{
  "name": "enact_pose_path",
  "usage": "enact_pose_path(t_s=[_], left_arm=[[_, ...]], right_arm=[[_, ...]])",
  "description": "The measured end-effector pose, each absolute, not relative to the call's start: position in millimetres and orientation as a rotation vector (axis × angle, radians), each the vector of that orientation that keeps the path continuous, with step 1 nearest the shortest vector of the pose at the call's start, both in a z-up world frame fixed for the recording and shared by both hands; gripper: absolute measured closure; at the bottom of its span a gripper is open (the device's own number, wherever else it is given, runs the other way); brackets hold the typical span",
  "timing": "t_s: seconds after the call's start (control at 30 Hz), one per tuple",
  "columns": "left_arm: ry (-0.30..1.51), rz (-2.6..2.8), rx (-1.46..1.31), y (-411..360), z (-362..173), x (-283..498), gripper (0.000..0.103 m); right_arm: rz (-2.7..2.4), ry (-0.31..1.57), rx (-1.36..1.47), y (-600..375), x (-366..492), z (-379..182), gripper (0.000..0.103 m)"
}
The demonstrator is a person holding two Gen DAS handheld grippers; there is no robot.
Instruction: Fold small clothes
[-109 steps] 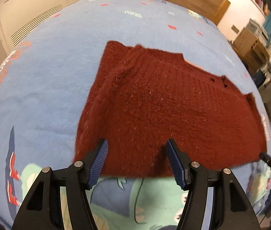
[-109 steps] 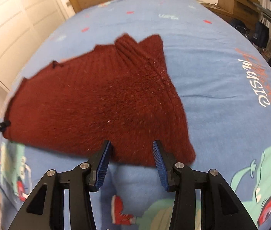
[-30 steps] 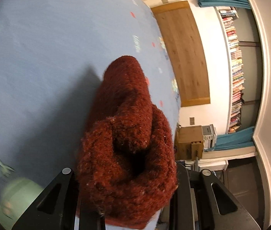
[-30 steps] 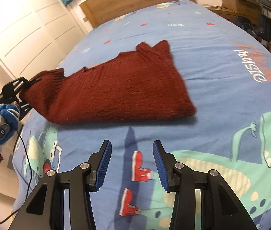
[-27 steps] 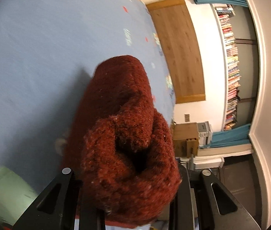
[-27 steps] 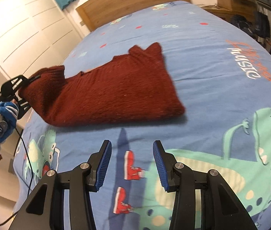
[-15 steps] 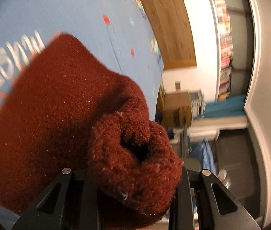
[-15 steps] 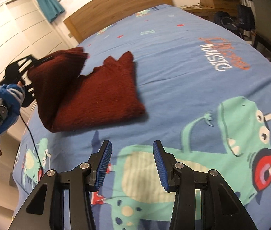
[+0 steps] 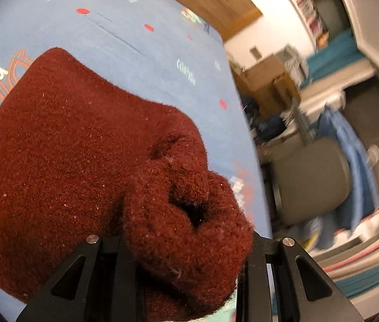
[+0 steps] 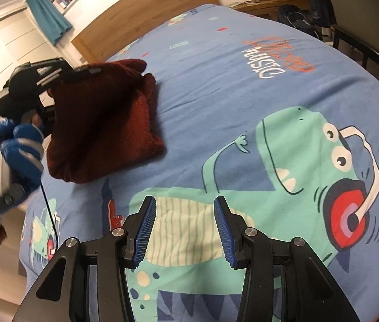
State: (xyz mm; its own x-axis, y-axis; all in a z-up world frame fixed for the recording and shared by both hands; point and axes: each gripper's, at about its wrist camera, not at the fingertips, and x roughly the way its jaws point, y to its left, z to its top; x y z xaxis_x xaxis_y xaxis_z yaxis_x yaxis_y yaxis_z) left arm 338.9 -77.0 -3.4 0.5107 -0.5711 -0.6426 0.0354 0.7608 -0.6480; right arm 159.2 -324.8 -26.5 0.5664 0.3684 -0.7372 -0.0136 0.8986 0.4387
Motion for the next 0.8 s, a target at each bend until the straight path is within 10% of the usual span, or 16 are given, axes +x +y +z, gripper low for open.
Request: enact_pose_path(t_s=[0.8], left_arm=[[1.136,-0.577,-0.572,-134,-27,322,0.061]], right_arm=[[0.237,0.936,0.366,-312,163,-6,0.057]])
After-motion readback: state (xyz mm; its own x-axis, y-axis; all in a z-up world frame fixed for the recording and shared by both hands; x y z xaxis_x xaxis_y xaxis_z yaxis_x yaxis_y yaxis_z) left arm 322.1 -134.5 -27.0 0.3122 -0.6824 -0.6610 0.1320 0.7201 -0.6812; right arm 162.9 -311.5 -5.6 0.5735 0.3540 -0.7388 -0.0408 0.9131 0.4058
